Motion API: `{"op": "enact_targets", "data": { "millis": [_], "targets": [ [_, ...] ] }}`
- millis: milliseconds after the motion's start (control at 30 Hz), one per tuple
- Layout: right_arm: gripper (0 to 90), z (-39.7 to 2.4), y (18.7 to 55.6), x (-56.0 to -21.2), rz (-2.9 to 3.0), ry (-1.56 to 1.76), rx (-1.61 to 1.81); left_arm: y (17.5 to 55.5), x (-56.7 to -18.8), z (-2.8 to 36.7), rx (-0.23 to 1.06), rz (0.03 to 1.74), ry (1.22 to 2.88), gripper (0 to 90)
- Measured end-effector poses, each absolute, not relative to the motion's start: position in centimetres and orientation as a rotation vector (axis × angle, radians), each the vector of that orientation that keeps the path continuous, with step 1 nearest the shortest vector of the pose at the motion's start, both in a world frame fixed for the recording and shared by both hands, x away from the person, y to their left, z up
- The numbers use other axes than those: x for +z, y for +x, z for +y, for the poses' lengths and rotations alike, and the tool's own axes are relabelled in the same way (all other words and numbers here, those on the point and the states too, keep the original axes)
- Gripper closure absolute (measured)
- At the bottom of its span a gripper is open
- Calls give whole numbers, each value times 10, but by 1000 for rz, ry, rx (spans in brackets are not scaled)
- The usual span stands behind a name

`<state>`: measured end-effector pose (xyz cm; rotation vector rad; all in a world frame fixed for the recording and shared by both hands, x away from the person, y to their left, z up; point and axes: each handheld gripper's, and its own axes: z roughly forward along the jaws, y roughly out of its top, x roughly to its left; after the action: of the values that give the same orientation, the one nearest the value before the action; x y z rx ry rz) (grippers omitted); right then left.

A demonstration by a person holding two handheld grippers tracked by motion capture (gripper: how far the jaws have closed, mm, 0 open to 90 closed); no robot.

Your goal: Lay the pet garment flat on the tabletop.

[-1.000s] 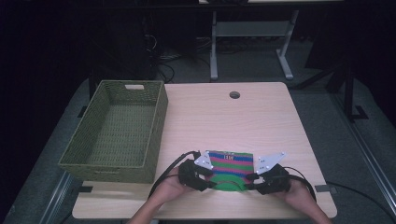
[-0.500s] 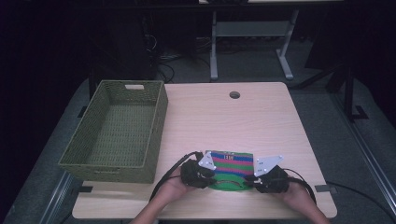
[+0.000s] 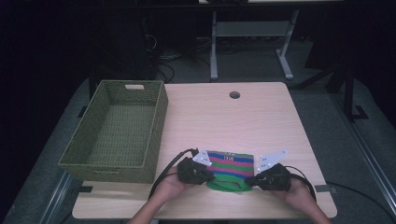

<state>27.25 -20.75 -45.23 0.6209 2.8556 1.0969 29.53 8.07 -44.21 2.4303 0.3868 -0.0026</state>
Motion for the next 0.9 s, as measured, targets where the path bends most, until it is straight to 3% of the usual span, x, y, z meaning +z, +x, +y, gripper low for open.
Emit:
{"op": "enact_targets", "data": {
  "millis": [900],
  "targets": [
    [879, -216, 237, -431, 2839, 593, 1295, 260, -412, 95, -24, 323, 2375, 847]
  ]
}}
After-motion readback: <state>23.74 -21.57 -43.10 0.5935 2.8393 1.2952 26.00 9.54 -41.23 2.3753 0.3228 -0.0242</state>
